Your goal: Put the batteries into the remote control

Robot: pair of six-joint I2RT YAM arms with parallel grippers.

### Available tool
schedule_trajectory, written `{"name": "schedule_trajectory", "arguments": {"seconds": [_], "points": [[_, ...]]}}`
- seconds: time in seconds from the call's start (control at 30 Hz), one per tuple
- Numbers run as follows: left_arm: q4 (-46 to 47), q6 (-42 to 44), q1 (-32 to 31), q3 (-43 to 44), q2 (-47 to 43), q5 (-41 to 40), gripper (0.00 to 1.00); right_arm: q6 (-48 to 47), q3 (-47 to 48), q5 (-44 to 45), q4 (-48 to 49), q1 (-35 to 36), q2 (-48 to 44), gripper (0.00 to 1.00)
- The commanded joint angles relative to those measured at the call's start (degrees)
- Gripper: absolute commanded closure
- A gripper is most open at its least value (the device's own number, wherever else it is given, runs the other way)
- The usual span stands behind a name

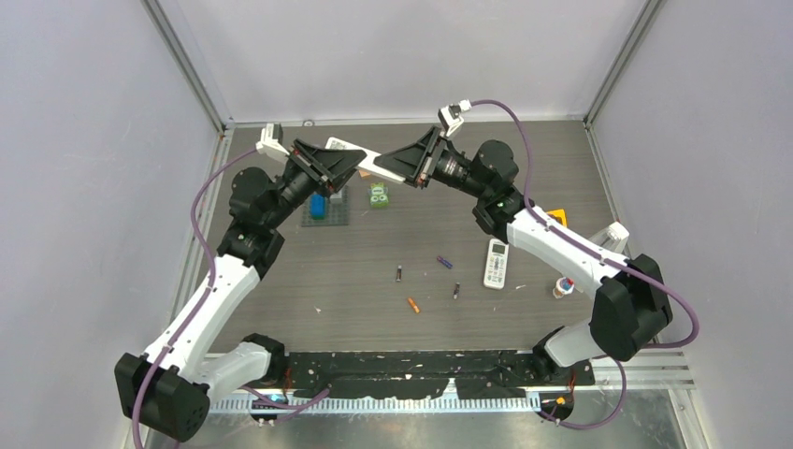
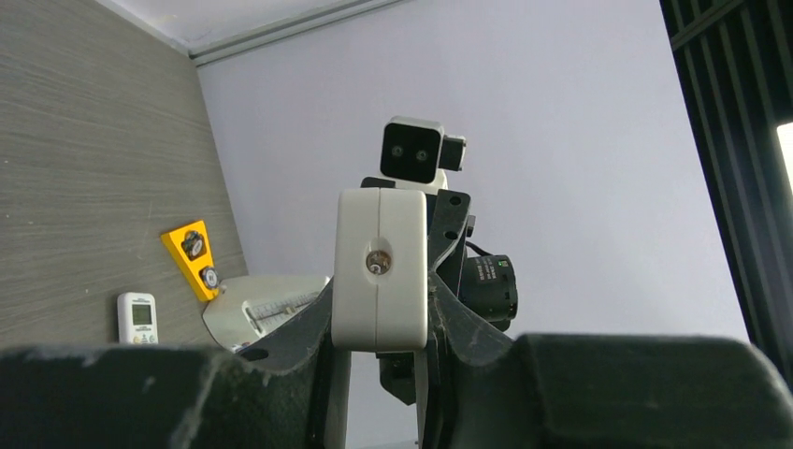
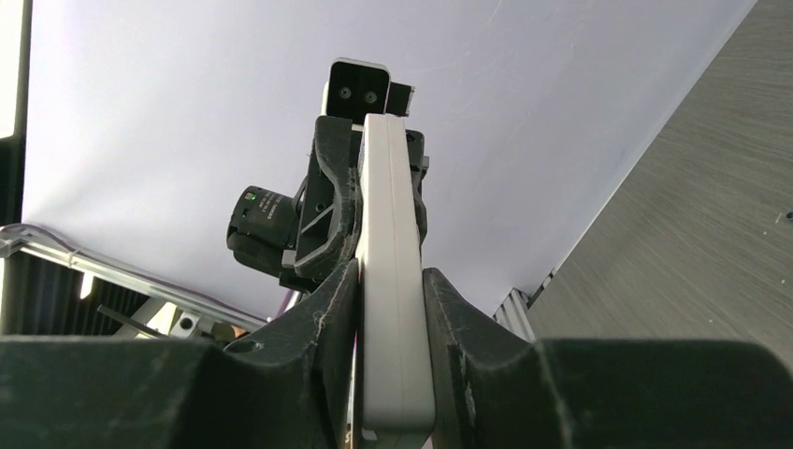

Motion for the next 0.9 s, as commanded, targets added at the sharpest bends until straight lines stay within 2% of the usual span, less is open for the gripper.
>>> {"name": "schedule_trajectory", "arguments": {"seconds": [0.0,0.1,0.27,0.4,0.43,0.53,0.67,0.8,0.87], "points": [[8.63,-2.08,1.47,-1.34,-3.78,-5.91,1.00,0.91,-2.84,-2.14,3.00,-0.78,0.59,0.75],[8.92,-2.22,2.07,-2.22,-4.40,-6.95,1.00,1.81,-3.68,-2.39,4.58,-1.42,0.59,0.80],[8.29,-1.20,2.15,-2.35,-4.14,-6.58,1.00,1.99,-3.37,-2.25,4.19,-1.75,0.97,0.79],[6.54,0.68,2.16,-2.18,-4.29,-6.35,1.00,1.78,-2.35,-1.91,3.24,-2.08,1.21,0.65],[6.13,1.15,2.17,-2.02,-4.17,-6.05,1.00,1.45,-1.84,-1.64,1.21,-2.11,1.35,0.56],[5.56,1.98,2.17,-1.69,-3.52,-4.93,1.00,-0.90,0.90,-1.05,-3.44,-2.11,1.55,0.42],[4.63,3.07,2.14,-1.49,-3.16,-4.78,1.00,-1.91,1.76,-0.39,-7.04,-2.13,1.67,0.36],[2.94,4.77,2.17,-0.40,-2.10,-3.57,1.00,-1.87,2.22,-0.64,-6.91,-2.14,1.93,0.36],[1.39,5.88,2.17,0.10,-1.71,-3.10,1.00,-1.92,2.58,-0.59,-7.02,-2.19,2.12,0.40]]}}
